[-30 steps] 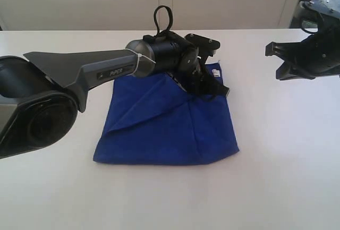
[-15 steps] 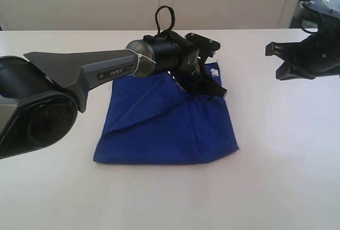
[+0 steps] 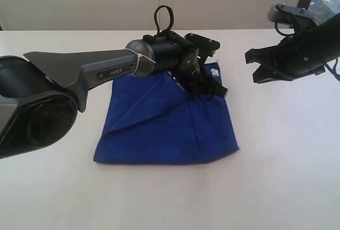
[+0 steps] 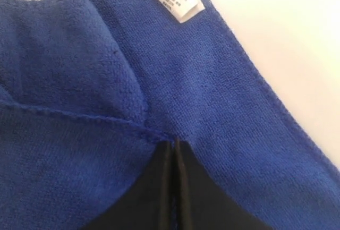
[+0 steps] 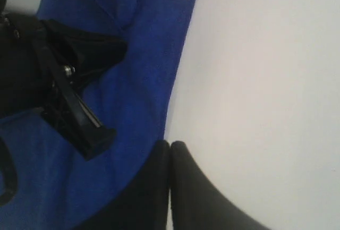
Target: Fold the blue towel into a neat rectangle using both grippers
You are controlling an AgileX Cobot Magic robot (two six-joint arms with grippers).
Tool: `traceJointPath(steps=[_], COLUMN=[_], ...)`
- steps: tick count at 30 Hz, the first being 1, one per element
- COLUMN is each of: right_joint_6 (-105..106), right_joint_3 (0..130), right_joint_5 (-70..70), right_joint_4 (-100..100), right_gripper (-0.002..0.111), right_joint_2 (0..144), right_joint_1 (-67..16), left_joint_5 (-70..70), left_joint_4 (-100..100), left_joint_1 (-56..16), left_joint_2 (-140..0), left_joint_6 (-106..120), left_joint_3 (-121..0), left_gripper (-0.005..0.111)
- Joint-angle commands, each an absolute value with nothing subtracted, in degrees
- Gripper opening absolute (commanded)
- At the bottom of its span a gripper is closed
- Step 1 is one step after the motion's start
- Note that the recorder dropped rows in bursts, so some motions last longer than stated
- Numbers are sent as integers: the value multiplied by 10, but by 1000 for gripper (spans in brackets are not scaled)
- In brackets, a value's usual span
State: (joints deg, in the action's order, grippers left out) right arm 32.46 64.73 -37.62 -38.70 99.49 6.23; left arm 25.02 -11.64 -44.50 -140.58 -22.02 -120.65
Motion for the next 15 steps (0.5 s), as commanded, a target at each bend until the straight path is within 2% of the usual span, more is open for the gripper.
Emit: traceJointPath(steps=[1, 2, 5, 15], right_joint_6=[334, 334, 334, 334], right_joint_3=[645, 645, 645, 645], right_joint_5=[-376, -376, -376, -376], right_joint_4=[-389, -389, -389, -389], right_gripper=[0, 0, 0, 0], right_joint_2=[996, 996, 996, 996], right_joint_1=[63, 63, 63, 63], left_joint_5=[265, 265, 264, 265], left_joint_4=[-107, -107, -107, -146], left_joint_1=[-447, -447, -447, -446], left_joint_2=[-1401, -1400, -1397, -1396], left_joint_6=[-224, -224, -221, -220], left_joint_3=[-1207, -1207, -1207, -1207], left_gripper=[14, 24, 38, 39])
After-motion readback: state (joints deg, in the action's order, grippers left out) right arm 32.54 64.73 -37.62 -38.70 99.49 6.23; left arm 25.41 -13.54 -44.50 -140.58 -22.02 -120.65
